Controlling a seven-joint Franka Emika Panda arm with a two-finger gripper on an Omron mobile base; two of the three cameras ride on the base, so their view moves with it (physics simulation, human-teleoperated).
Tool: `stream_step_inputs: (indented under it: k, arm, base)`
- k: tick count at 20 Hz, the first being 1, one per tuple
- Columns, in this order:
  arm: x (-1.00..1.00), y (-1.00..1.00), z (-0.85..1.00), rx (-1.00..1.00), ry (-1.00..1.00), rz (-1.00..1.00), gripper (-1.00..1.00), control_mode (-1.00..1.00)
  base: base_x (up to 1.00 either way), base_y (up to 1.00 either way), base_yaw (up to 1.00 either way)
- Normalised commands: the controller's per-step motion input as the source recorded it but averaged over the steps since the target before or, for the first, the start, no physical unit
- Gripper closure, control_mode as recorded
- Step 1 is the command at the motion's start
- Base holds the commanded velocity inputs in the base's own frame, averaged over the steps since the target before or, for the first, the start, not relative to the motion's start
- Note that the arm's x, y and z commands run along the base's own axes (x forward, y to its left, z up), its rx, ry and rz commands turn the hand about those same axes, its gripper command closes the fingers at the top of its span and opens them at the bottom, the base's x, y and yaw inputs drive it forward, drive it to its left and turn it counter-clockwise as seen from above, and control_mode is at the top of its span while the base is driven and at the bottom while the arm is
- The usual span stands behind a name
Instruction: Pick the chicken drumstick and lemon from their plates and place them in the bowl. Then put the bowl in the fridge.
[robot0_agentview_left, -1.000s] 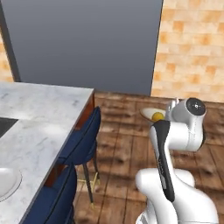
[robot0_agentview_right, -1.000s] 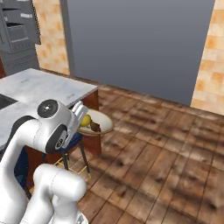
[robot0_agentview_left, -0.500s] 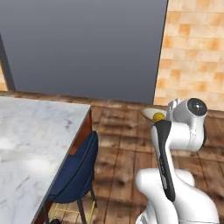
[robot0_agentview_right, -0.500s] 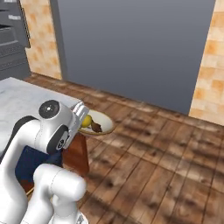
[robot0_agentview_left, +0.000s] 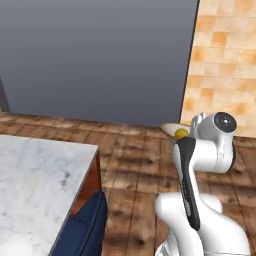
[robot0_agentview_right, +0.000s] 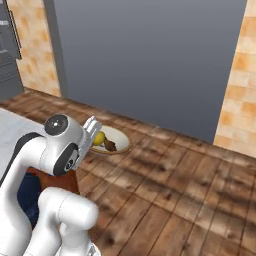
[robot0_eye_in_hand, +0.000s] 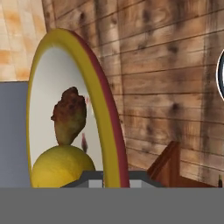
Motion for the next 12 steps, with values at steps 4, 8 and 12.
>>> stream_step_inputs:
  k: [4,8,12]
  arm:
    - [0.0,0.0,0.0,0.0,0.0,0.0,1.0,1.0]
    - [0.0,0.0,0.0,0.0,0.0,0.0,1.0,1.0]
    - [0.0,0.0,0.0,0.0,0.0,0.0,1.0,1.0]
  base:
    - [0.94,0.01,0.02]
    - [0.94,0.03,0.06]
    - [0.94,0.05,0.1]
